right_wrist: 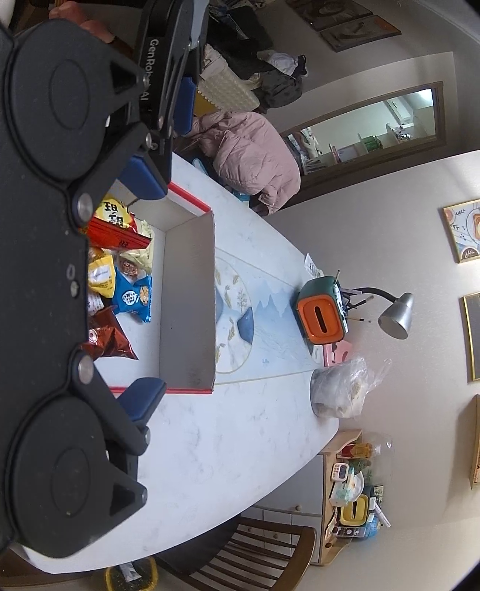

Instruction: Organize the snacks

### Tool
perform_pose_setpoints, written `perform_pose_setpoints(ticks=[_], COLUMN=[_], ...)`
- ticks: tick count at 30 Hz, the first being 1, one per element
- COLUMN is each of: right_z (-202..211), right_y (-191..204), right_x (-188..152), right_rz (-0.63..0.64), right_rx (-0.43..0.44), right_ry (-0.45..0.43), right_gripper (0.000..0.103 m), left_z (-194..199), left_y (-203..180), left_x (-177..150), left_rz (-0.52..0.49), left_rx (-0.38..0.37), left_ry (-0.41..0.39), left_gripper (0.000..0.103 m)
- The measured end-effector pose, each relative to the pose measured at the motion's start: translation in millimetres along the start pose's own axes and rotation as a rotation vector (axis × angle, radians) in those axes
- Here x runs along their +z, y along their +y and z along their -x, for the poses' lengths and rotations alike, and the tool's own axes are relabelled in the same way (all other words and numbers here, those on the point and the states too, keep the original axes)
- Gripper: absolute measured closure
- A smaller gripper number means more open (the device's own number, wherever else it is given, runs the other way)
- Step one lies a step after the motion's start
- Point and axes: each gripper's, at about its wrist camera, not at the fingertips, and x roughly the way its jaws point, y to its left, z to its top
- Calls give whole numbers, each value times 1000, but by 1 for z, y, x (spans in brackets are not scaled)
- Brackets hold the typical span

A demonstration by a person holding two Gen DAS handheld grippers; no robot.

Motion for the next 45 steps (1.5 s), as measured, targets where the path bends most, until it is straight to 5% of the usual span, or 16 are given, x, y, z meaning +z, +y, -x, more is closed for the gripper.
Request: perform_pose_setpoints(ticks=[23, 45], right_z=[16, 20], right_y=[2, 3], right_x=[4, -1], right_rz=[15, -10], right_rx=[46, 5], right_ry=[8, 3], right_gripper=[0, 0], left_z=[12, 10], left_y=[-19, -19], left_x=[-9, -12], left_rz=[73, 67], left_rx=[105, 85], left_ry=[27, 66], left_gripper=[10, 10])
